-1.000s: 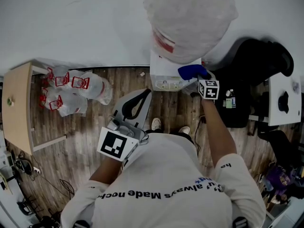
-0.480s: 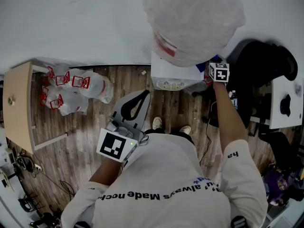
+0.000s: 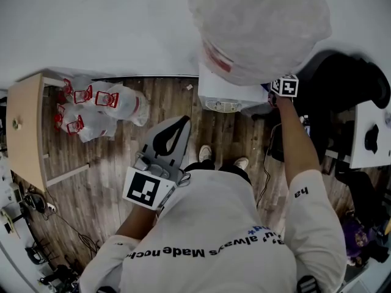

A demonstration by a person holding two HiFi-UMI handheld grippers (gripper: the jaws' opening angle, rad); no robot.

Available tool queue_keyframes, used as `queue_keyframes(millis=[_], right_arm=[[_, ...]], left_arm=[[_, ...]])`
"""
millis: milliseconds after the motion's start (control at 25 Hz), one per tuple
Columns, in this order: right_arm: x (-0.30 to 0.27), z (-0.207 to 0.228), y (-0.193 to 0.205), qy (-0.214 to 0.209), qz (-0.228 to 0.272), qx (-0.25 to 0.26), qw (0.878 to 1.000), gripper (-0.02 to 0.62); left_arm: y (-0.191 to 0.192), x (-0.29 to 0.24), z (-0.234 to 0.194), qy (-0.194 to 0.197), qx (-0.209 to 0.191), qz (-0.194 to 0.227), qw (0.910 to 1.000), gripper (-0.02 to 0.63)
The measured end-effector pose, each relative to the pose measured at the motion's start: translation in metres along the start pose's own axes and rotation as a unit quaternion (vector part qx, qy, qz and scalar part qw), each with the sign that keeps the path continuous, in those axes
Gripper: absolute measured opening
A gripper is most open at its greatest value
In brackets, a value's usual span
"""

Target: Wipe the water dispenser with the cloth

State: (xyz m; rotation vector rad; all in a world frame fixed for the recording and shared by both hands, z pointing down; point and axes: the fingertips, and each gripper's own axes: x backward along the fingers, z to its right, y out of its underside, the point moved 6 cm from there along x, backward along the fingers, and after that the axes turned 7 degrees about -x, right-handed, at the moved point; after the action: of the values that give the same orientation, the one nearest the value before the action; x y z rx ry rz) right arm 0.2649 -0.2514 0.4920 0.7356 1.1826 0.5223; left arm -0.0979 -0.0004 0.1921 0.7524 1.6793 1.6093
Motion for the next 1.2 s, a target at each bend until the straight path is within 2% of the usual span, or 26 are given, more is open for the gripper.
queue_keyframes(millis=[240,480,1200], right_arm=[[0.008,-0.003,0.012,0.024,-0.011,0.035,0.999,0.067],[0.014,-0.006,0.032,0.016,-0.008,0.058,0.998,0.067],[0.065,-0.029,0.086,0.026,0.004,0.069,0.997,0.066]], left_arm=[[0.002,0.001,0.006,0.007,-0.002,0.005,1.0000,0.018],[-0.003,0.001,0.013,0.016,-0.001,0.014,0.9998,0.018],[-0.006,0.014,0.034,0.036,-0.009,0.026,0.9990,0.018]])
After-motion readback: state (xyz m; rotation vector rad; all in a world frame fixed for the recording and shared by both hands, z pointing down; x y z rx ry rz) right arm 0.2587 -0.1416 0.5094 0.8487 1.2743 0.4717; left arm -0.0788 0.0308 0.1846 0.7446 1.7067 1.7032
